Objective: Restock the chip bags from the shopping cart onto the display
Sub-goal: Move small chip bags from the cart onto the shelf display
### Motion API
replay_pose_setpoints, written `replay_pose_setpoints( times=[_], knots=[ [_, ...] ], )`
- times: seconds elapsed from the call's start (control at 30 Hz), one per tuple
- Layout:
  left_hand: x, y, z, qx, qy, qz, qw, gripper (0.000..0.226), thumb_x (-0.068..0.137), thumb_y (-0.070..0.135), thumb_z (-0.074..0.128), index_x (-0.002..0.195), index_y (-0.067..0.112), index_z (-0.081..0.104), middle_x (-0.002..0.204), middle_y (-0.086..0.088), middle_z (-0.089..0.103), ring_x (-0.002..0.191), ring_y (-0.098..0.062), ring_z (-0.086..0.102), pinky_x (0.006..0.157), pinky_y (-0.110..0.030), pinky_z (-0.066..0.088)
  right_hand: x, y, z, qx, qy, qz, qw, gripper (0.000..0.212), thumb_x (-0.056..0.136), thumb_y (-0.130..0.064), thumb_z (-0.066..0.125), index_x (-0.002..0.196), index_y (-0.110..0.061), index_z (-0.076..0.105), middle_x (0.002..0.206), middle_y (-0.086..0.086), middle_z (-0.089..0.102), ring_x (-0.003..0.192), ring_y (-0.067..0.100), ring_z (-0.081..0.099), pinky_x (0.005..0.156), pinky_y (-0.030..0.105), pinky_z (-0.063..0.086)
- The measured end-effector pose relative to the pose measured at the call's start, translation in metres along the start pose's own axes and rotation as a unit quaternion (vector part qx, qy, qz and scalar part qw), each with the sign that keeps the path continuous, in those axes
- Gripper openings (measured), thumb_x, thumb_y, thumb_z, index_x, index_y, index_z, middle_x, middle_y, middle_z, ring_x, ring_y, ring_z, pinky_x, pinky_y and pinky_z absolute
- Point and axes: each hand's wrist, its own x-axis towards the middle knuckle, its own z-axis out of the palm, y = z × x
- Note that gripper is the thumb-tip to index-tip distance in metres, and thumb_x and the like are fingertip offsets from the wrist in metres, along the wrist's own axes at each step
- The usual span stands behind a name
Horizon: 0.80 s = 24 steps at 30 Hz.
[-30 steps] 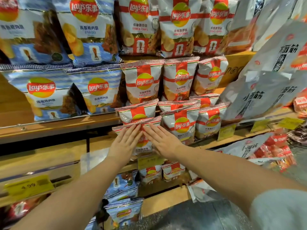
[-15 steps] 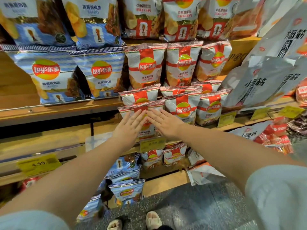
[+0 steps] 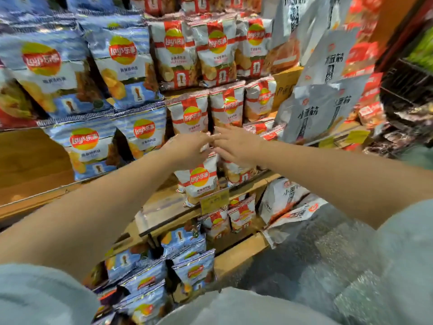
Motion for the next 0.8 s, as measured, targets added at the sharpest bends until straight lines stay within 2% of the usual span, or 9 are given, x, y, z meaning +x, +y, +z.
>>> replay_pose_setpoints(
  times=[0.1, 0.13, 0.2, 0.3, 0.4, 0.53, 0.6, 0.7, 0.8],
  knots=[
    [-0.002, 0.025, -0.029, -0.092, 0.031, 0.022, 0.995, 0.035, 0.098, 0.028, 0.043, 0.130, 0.021, 0.055, 0.127, -0.001, 0.060, 0.111, -0.021, 0.055, 0.085, -0.031, 0.044, -0.035, -0.008, -0.024, 0.209, 0.096, 0.094, 0.969, 0.030, 0.103, -0.028, 0.034, 0.107, -0.014, 0.060, 0.105, 0.002, 0.059, 0.111, 0.027, 0.050, 0.092, 0.039, 0.039],
    [-0.002, 0.036, -0.037, -0.131, 0.034, 0.032, 0.990, 0.034, 0.098, 0.028, 0.044, 0.130, 0.021, 0.055, 0.125, 0.000, 0.060, 0.108, -0.018, 0.056, 0.085, -0.028, 0.043, -0.049, -0.010, -0.030, 0.282, 0.124, 0.141, 0.941, 0.025, 0.103, -0.027, 0.036, 0.096, -0.016, 0.057, 0.089, -0.003, 0.054, 0.095, 0.023, 0.051, 0.081, 0.035, 0.039],
    [-0.001, 0.061, -0.047, -0.194, 0.036, 0.042, 0.979, 0.035, 0.098, 0.036, 0.045, 0.129, 0.023, 0.055, 0.121, 0.006, 0.060, 0.104, -0.012, 0.055, 0.085, -0.026, 0.042, -0.080, -0.012, -0.039, 0.396, 0.165, 0.243, 0.870, 0.034, 0.103, -0.027, 0.038, 0.093, -0.001, 0.058, 0.078, -0.002, 0.049, 0.082, 0.021, 0.048, 0.073, 0.035, 0.037],
    [0.003, 0.103, -0.053, -0.243, 0.019, 0.098, 0.965, 0.035, 0.096, 0.041, 0.048, 0.123, 0.020, 0.058, 0.119, 0.006, 0.061, 0.103, -0.013, 0.055, 0.089, -0.032, 0.046, -0.130, -0.018, -0.046, 0.457, 0.210, 0.332, 0.798, 0.044, 0.102, -0.033, 0.040, 0.102, 0.004, 0.064, 0.082, 0.005, 0.057, 0.081, 0.020, 0.054, 0.074, 0.034, 0.042],
    [0.001, 0.150, -0.052, -0.265, -0.030, 0.163, 0.950, 0.035, 0.096, 0.040, 0.050, 0.119, 0.017, 0.063, 0.115, 0.003, 0.065, 0.100, -0.015, 0.058, 0.084, -0.031, 0.047, -0.184, -0.026, -0.043, 0.444, 0.214, 0.413, 0.766, 0.046, 0.102, -0.031, 0.041, 0.102, 0.010, 0.062, 0.094, 0.017, 0.059, 0.083, 0.021, 0.053, 0.074, 0.032, 0.042],
    [-0.008, 0.216, -0.048, -0.293, -0.060, 0.213, 0.930, 0.031, 0.096, 0.038, 0.051, 0.119, 0.022, 0.063, 0.113, 0.004, 0.064, 0.101, -0.012, 0.057, 0.083, -0.027, 0.042, -0.262, -0.039, -0.036, 0.462, 0.231, 0.476, 0.712, 0.039, 0.101, -0.030, 0.043, 0.102, 0.000, 0.067, 0.106, 0.011, 0.067, 0.103, 0.025, 0.062, 0.096, 0.039, 0.048],
    [-0.015, 0.253, -0.049, -0.314, -0.073, 0.249, 0.913, 0.031, 0.096, 0.037, 0.051, 0.120, 0.021, 0.063, 0.114, 0.003, 0.064, 0.105, -0.013, 0.057, 0.087, -0.026, 0.042, -0.302, -0.049, -0.036, 0.467, 0.270, 0.494, 0.682, 0.030, 0.102, -0.024, 0.043, 0.099, -0.005, 0.066, 0.098, 0.003, 0.067, 0.099, 0.020, 0.062, 0.087, 0.025, 0.047],
    [-0.032, 0.312, -0.049, -0.335, -0.078, 0.298, 0.890, 0.033, 0.095, 0.038, 0.053, 0.121, 0.020, 0.063, 0.113, 0.002, 0.065, 0.104, -0.012, 0.058, 0.092, -0.030, 0.046, -0.359, -0.063, -0.028, 0.456, 0.337, 0.525, 0.635, 0.028, 0.101, -0.018, 0.041, 0.100, -0.004, 0.066, 0.097, 0.013, 0.065, 0.090, 0.017, 0.060, 0.068, 0.013, 0.041],
    [-0.050, 0.375, -0.039, -0.363, -0.093, 0.329, 0.867, 0.032, 0.094, 0.034, 0.056, 0.119, 0.016, 0.064, 0.109, 0.001, 0.068, 0.101, -0.012, 0.061, 0.094, -0.032, 0.048, -0.419, -0.076, -0.008, 0.443, 0.362, 0.562, 0.597, 0.028, 0.101, -0.018, 0.039, 0.096, -0.020, 0.066, 0.095, 0.003, 0.064, 0.092, 0.016, 0.059, 0.081, 0.025, 0.044]
  ],
)
